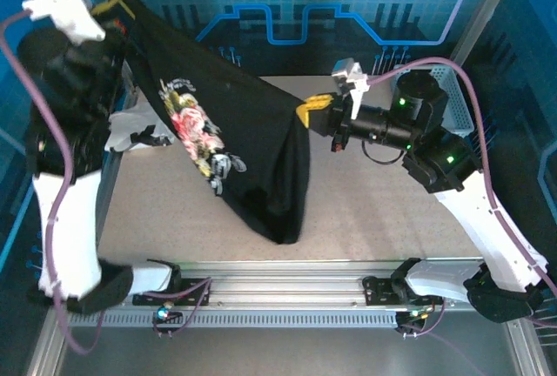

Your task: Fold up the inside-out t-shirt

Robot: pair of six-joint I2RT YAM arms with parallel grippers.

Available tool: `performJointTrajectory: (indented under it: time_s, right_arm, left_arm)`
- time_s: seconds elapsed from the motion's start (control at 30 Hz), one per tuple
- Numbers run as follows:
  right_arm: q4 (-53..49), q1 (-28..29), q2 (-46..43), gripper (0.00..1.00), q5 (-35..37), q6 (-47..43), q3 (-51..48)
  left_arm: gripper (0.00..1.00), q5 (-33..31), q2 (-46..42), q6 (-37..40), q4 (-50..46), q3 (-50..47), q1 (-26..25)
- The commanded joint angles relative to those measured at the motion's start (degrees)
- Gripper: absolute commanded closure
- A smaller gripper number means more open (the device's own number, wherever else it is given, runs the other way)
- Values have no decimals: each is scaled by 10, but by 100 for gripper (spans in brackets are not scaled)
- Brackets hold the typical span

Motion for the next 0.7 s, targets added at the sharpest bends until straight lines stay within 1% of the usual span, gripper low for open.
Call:
performJointTrajectory:
  time_s: [0.0, 0.07, 0.1, 0.2, 0.23, 0.33, 0.4, 0.47, 0.5, 0.53, 0.57, 0.6, 0.63, 0.67]
  right_arm:
    - [77, 16, -1, 100, 5, 50, -36]
    - [96, 16, -9, 100, 44, 65, -81]
    - [98, 15, -12, 100, 74, 68, -105]
    - [97, 9, -18, 100, 157, 86, -178]
    - [98, 4, -20, 100, 181, 97, -210]
    - [112, -25, -25, 100, 212, 138, -304]
    - [118, -49, -28, 100, 235, 162, -364]
    - [126, -76, -30, 100, 251, 178, -428]
    - [129, -91, -30, 100, 255, 183, -457]
    - [131, -104, -29, 100, 257, 183, -478]
    - [129, -111, -28, 96, 260, 177, -490]
    - [121, -116, -28, 88, 268, 165, -496]
    - [110, -115, -29, 80, 282, 147, -496]
    - [102, -110, -32, 75, 298, 129, -495]
  left_arm:
    - [100, 25, 87, 23, -46, 94, 8]
    - [100, 75, 128, 4, -44, 109, 0]
    - [100, 91, 148, 0, -40, 104, -15]
    - [100, 121, 202, 7, -12, 64, -74]
    - [100, 140, 221, 6, 1, 47, -93]
    - [100, 179, 285, 3, 26, 21, -148]
    - [99, 213, 331, 0, 33, 24, -172]
    - [92, 242, 370, -7, 29, 33, -184]
    - [86, 253, 386, -6, 21, 37, -185]
    - [79, 252, 393, -6, 11, 33, -185]
    - [72, 246, 391, -4, 2, 24, -185]
    - [65, 233, 381, 1, -3, 1, -184]
    - [59, 217, 362, 4, 1, -39, -184]
    - [55, 201, 336, 3, 10, -82, -184]
